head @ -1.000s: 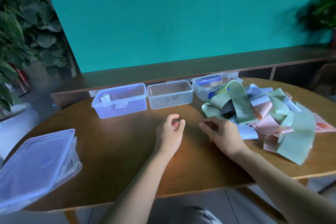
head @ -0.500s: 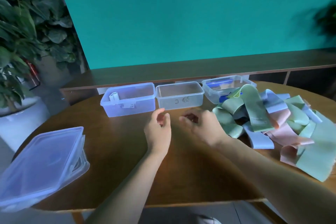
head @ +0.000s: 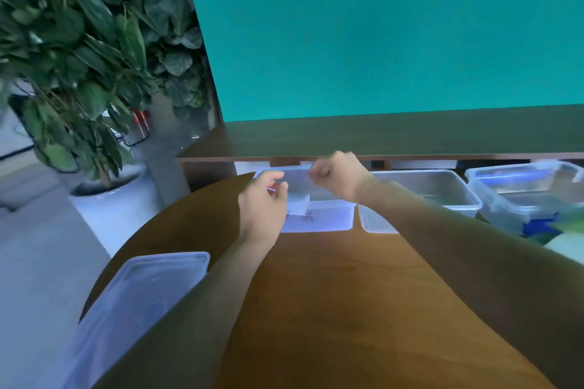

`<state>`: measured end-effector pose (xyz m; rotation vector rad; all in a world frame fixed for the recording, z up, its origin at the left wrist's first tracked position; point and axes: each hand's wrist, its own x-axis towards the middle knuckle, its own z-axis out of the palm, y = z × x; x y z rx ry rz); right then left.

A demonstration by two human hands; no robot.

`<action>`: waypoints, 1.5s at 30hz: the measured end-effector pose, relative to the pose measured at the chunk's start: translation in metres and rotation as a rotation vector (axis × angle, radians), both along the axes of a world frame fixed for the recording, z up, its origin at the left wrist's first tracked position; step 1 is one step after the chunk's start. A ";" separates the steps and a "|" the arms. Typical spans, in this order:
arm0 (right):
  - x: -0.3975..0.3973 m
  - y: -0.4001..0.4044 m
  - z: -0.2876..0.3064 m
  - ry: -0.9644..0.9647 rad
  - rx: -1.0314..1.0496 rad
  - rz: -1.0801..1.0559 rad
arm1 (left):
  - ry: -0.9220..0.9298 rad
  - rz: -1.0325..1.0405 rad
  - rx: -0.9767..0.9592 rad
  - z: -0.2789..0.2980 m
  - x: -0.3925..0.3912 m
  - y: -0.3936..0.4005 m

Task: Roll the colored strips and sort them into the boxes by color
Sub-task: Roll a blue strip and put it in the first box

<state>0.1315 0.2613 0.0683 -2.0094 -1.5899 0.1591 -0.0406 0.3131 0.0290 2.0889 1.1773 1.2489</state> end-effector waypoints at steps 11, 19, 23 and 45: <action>-0.008 0.085 -0.018 -0.137 -0.383 0.035 | 0.279 -0.022 0.119 -0.015 -0.001 0.055; 0.001 0.093 -0.032 -0.035 -0.478 0.062 | 0.275 -0.026 0.156 -0.017 -0.002 0.051; 0.000 0.085 -0.029 0.042 -0.317 0.028 | 0.225 -0.018 0.126 -0.009 -0.008 0.042; -0.093 -0.173 -0.037 0.388 0.478 0.158 | -0.494 -0.139 -0.372 0.003 -0.070 -0.187</action>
